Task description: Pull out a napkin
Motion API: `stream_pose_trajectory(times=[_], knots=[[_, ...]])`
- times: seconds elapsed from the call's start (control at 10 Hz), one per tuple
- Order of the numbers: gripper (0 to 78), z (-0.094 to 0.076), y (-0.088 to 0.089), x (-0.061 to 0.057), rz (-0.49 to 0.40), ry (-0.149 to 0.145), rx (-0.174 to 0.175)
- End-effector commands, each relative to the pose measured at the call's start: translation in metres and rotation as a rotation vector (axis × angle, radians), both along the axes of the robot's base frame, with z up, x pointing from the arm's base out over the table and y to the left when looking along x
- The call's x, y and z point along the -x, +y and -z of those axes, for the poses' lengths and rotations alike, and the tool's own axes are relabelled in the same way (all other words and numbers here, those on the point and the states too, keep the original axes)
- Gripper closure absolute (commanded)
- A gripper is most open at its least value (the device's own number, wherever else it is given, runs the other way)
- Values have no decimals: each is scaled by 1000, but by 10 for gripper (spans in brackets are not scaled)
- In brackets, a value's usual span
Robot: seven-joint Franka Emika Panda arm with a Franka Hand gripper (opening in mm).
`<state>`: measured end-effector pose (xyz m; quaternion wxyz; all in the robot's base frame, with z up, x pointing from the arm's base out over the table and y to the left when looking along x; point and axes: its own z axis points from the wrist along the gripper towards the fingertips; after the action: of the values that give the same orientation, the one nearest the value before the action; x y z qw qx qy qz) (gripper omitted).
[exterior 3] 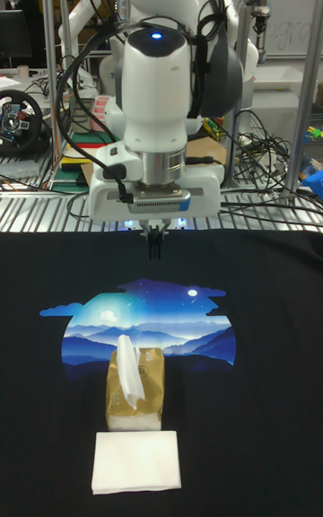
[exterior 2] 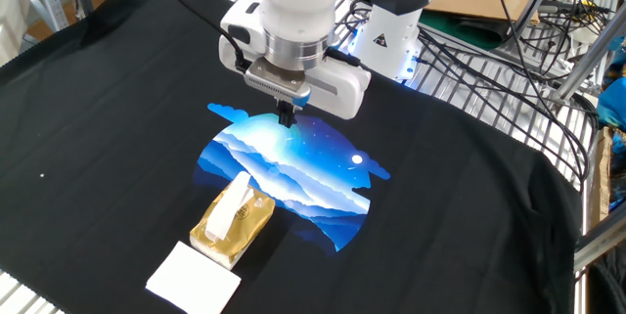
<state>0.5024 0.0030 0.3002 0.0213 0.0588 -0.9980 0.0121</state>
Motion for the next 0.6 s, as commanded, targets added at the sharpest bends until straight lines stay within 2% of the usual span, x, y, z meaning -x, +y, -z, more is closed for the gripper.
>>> stream_pose_trajectory(times=[0.1, 0.6], knots=[[776, 1, 1, -1, 3, -10, -3], [776, 7, -4, -13, 4, -34, -15]])
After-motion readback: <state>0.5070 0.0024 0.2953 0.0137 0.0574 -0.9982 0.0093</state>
